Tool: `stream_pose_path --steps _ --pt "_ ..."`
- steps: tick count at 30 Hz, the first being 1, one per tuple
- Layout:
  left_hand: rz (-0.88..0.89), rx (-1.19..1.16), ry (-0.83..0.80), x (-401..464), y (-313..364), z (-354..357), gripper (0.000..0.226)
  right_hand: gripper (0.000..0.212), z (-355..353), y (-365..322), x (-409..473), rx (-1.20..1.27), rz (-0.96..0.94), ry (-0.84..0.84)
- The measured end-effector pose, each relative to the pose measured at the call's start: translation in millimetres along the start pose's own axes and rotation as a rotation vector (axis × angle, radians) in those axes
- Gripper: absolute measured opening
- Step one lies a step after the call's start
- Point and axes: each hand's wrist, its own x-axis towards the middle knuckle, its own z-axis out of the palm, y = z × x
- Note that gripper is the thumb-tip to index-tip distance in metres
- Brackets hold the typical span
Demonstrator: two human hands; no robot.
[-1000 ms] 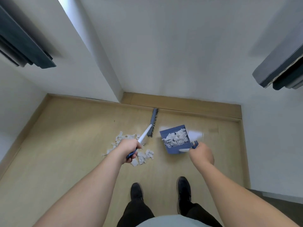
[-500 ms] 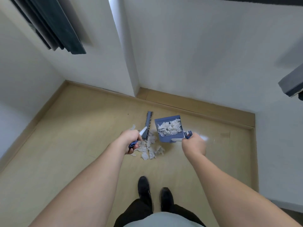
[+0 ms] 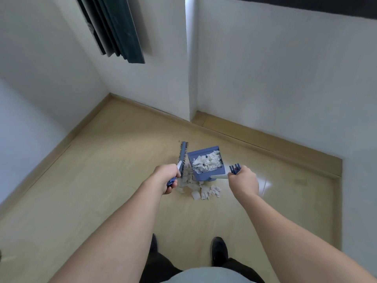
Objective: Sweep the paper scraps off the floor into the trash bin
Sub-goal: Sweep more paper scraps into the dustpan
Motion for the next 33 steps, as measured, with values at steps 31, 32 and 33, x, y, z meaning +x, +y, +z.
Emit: stream_pose_path --steps 31,32,33 --pt "-0.146 -0.047 0.028 40 -185 -328 0.004 0.014 242 -157 -204 0.015 -0.041 -0.090" --pt "-0.143 -0.043 0.019 43 -192 -338 0.007 0.013 252 -161 -214 0.024 -0.033 -0.094" --pt "-0.142 -0.045 0.020 45 -197 -346 0.009 0.011 259 -164 -222 0.027 -0.021 -0.094"
